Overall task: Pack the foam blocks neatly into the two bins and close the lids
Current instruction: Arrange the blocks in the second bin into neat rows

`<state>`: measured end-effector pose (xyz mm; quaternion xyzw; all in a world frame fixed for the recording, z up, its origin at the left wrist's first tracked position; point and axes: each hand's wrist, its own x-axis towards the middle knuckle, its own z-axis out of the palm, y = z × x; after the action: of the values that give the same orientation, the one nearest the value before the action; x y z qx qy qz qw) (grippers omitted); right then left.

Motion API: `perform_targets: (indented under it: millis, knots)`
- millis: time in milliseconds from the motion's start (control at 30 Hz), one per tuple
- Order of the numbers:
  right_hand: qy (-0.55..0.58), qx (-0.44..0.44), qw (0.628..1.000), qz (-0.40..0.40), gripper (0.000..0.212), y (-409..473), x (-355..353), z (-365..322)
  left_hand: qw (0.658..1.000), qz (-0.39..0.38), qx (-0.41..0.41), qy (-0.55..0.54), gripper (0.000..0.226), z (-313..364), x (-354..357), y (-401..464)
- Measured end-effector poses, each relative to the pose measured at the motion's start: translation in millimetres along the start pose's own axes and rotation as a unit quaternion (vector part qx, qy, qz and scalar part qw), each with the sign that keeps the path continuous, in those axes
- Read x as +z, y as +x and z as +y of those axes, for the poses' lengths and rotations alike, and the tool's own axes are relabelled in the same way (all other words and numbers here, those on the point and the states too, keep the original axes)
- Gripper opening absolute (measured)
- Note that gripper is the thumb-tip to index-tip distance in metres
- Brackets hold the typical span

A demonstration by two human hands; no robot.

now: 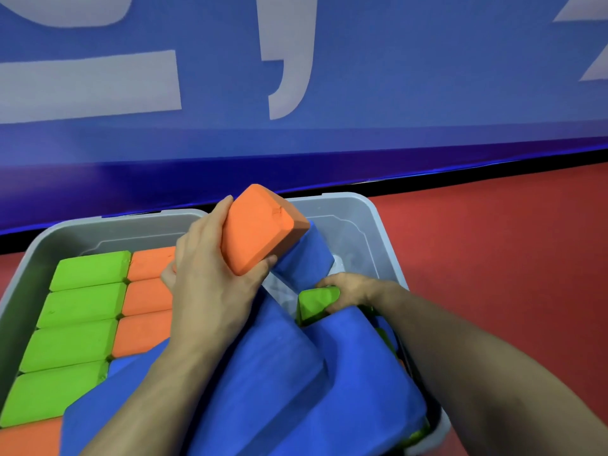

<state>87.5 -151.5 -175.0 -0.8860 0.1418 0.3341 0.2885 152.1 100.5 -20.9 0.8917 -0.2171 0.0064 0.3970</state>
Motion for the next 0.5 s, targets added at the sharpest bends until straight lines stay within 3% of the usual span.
perform_targets:
  millis: [133, 267, 367, 500]
  knots:
    - [0.018, 0.006, 1.0, -0.024, 0.068, -2.7, 1.6, -2.6, 1.0, -0.007, -0.011, -0.001, 0.095, 2.2, 0.6, 0.7]
    - [0.014, 0.006, 1.0, -0.011, 0.084, 2.4, 6.2, 5.5, 1.0, -0.008, -0.006, -0.005, 0.095, 5.4, 0.7, 1.1]
    - [0.018, 0.009, 0.999, 0.03, 0.075, 0.7, 0.4, 7.4, 1.0, -0.01, -0.004, 0.002, 0.095, 7.5, 1.3, 0.6]
    - [-0.014, 0.003, 1.0, 0.019, 0.074, -0.5, -19.5, 13.0, 1.0, -0.016, 0.01, 0.024, 0.094, 10.6, 2.1, -2.0]
